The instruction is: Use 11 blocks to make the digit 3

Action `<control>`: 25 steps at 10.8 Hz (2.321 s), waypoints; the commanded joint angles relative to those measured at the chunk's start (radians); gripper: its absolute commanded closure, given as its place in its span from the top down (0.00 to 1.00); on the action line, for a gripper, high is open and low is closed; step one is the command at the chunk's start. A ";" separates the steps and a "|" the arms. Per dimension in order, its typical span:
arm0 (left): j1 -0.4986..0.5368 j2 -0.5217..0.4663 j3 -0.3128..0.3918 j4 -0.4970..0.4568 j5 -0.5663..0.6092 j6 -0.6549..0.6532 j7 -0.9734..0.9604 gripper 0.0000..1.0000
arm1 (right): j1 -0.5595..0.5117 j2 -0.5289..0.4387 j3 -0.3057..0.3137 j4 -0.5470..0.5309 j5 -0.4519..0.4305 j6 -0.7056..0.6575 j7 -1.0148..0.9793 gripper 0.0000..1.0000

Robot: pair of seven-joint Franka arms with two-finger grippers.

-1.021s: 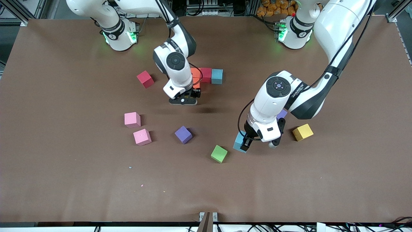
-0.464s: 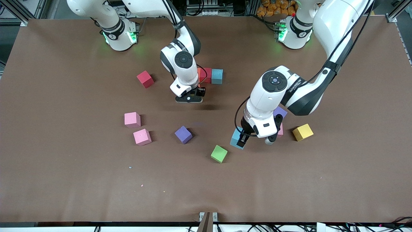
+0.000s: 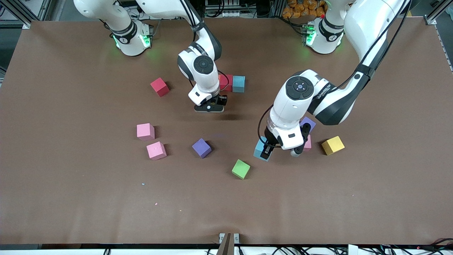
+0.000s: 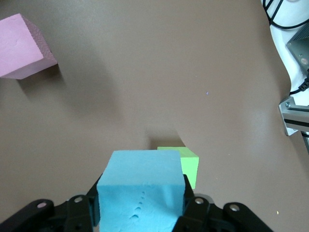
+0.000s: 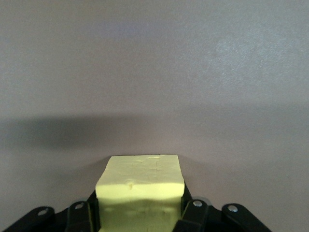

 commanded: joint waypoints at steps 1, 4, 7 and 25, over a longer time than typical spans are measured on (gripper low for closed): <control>0.022 -0.027 -0.006 -0.008 -0.013 -0.022 0.000 0.00 | 0.012 0.015 -0.005 0.012 0.012 -0.002 0.016 0.22; 0.034 -0.030 -0.006 -0.008 -0.028 -0.023 0.000 0.00 | 0.012 0.020 -0.007 0.012 0.010 -0.003 0.014 0.45; 0.028 -0.055 -0.006 -0.008 -0.054 -0.040 0.000 0.00 | 0.010 0.011 -0.007 0.014 0.010 -0.009 0.028 1.00; 0.009 -0.063 -0.017 -0.016 -0.057 -0.066 -0.043 0.00 | -0.220 -0.156 -0.402 -0.164 0.021 -0.111 -0.879 1.00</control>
